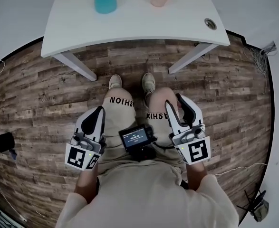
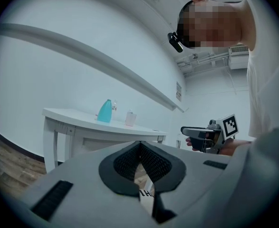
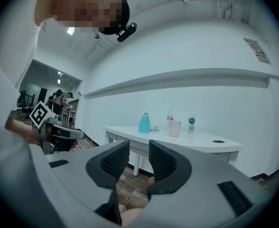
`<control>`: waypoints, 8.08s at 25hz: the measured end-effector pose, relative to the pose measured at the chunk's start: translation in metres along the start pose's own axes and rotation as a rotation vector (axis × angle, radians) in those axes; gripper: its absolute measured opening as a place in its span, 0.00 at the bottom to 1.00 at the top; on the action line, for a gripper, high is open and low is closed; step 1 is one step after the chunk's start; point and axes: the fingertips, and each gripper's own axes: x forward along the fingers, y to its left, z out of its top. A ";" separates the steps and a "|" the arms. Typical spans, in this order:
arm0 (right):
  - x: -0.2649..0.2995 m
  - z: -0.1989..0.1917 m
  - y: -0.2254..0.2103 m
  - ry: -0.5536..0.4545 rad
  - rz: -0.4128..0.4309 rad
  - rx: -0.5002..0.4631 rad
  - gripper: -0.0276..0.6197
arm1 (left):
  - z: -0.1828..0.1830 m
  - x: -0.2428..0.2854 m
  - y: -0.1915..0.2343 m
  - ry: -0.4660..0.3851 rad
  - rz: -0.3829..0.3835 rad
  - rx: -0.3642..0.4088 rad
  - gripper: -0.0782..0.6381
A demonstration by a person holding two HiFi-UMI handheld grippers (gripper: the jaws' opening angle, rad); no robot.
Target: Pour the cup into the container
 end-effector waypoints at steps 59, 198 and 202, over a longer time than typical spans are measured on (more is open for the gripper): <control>0.125 0.021 -0.097 -0.121 -0.046 0.016 0.21 | 0.054 0.139 0.075 -0.011 -0.012 0.079 0.12; 0.253 0.054 -0.197 0.069 0.176 -0.149 0.44 | 0.144 0.194 0.158 0.063 0.023 0.295 0.31; 0.256 0.056 -0.201 0.075 0.178 -0.152 0.44 | 0.149 0.192 0.160 0.056 0.029 0.294 0.31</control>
